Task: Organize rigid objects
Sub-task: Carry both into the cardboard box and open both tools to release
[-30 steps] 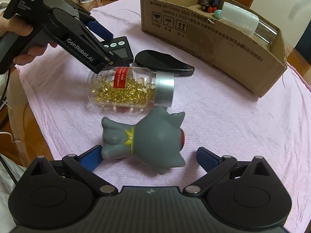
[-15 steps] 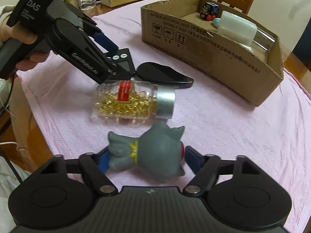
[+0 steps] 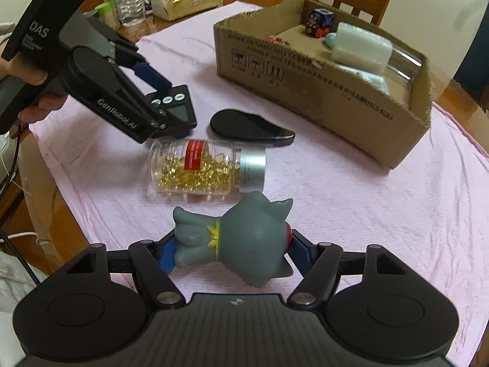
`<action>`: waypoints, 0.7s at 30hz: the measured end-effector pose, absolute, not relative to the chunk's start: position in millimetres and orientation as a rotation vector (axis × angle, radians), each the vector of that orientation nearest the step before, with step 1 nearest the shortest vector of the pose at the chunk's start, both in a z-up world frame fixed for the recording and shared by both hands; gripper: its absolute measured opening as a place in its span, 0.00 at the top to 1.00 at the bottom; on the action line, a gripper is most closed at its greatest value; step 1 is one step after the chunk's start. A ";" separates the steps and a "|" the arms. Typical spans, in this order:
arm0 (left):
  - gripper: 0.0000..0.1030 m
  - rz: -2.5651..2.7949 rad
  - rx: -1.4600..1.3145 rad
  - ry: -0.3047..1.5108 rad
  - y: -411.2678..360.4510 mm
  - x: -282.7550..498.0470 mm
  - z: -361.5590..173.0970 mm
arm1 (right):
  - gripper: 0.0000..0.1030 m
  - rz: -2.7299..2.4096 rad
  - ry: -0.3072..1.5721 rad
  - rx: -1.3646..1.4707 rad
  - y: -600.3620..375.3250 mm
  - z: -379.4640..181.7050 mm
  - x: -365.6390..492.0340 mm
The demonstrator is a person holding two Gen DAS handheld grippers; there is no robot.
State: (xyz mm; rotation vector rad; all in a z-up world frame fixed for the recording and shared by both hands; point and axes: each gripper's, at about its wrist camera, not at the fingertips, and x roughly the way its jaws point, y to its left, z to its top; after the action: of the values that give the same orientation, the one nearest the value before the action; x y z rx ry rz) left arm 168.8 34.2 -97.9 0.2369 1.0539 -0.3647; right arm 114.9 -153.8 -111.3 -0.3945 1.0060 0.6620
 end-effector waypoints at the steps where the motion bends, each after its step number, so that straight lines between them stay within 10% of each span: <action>1: 0.32 -0.366 0.238 1.050 34.6 167.7 -93.8 | 0.26 0.662 1.006 -0.389 -154.8 -108.5 115.8; 21: 0.32 -0.436 0.243 0.891 21.2 212.1 2.8 | 0.26 0.637 0.809 -0.325 -169.4 -28.8 164.3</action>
State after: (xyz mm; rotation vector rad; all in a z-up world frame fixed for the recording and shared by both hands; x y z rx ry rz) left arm 212.1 21.2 2.8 0.2432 0.8908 -0.4361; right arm 164.3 -169.4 -28.8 -0.3254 0.8090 0.6368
